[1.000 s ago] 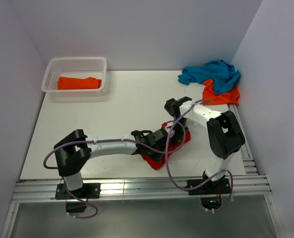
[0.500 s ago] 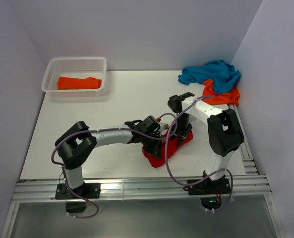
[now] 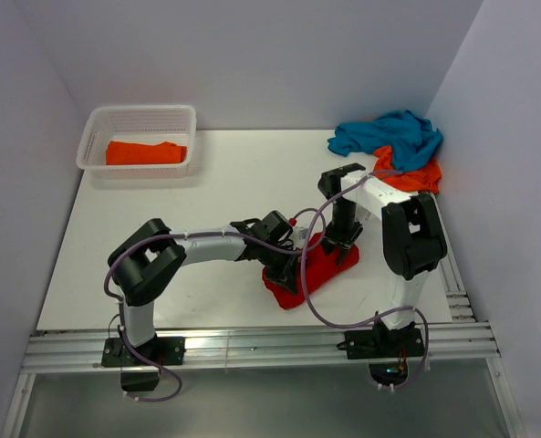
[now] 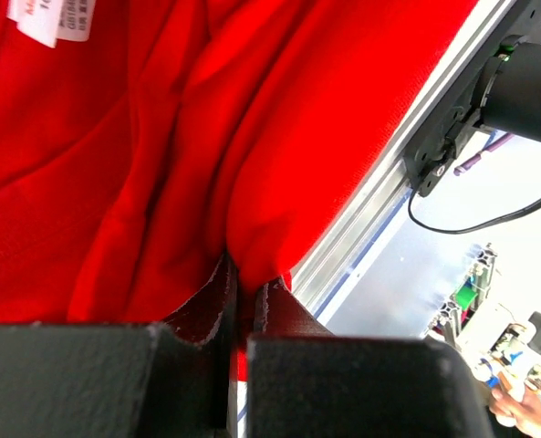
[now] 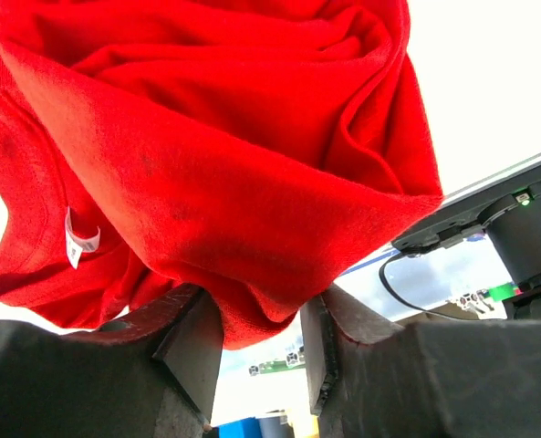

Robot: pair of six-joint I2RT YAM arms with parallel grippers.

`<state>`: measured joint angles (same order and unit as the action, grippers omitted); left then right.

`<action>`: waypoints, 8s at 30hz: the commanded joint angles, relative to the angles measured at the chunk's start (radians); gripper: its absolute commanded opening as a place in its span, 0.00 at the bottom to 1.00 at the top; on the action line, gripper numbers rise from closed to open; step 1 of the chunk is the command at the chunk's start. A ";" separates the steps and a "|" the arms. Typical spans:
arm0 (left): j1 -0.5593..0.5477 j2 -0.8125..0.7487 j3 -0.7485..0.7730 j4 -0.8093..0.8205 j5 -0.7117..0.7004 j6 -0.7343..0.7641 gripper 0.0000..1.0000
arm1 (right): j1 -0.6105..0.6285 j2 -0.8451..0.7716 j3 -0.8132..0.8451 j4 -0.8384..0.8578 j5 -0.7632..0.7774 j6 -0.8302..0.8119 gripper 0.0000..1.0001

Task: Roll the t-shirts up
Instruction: Roll the tshirt

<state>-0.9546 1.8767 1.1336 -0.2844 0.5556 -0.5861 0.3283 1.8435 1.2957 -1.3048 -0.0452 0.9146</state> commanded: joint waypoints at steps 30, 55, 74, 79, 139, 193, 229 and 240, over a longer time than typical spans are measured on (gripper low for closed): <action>0.054 -0.027 -0.014 -0.122 0.089 0.038 0.00 | -0.084 0.086 0.072 -0.098 0.192 -0.020 0.00; 0.172 0.127 -0.090 -0.116 0.191 0.091 0.00 | -0.143 0.322 0.197 -0.142 0.183 0.012 0.01; 0.128 0.167 -0.175 -0.082 0.319 -0.020 0.01 | -0.146 0.246 -0.059 -0.120 0.280 -0.026 0.00; 0.114 0.159 -0.158 -0.090 0.302 -0.031 0.01 | -0.166 0.269 -0.007 -0.139 0.280 -0.020 0.08; 0.148 0.243 -0.095 0.212 0.437 -0.529 0.02 | 0.012 -1.385 -1.257 1.047 -0.157 0.296 0.93; 0.097 -0.231 0.048 -0.193 -0.190 -0.152 0.54 | 0.095 -0.231 -0.325 0.167 0.030 0.127 0.00; -0.203 -0.028 0.192 -0.094 -0.422 -0.164 0.88 | 0.110 0.003 -0.122 0.133 -0.018 0.102 0.00; -0.230 0.067 0.167 -0.199 -0.488 -0.182 0.66 | 0.110 0.036 -0.058 0.115 -0.022 0.092 0.00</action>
<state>-1.1671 1.9060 1.2968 -0.4026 0.0811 -0.7803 0.4297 1.8626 1.1809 -1.2018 -0.0769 1.0115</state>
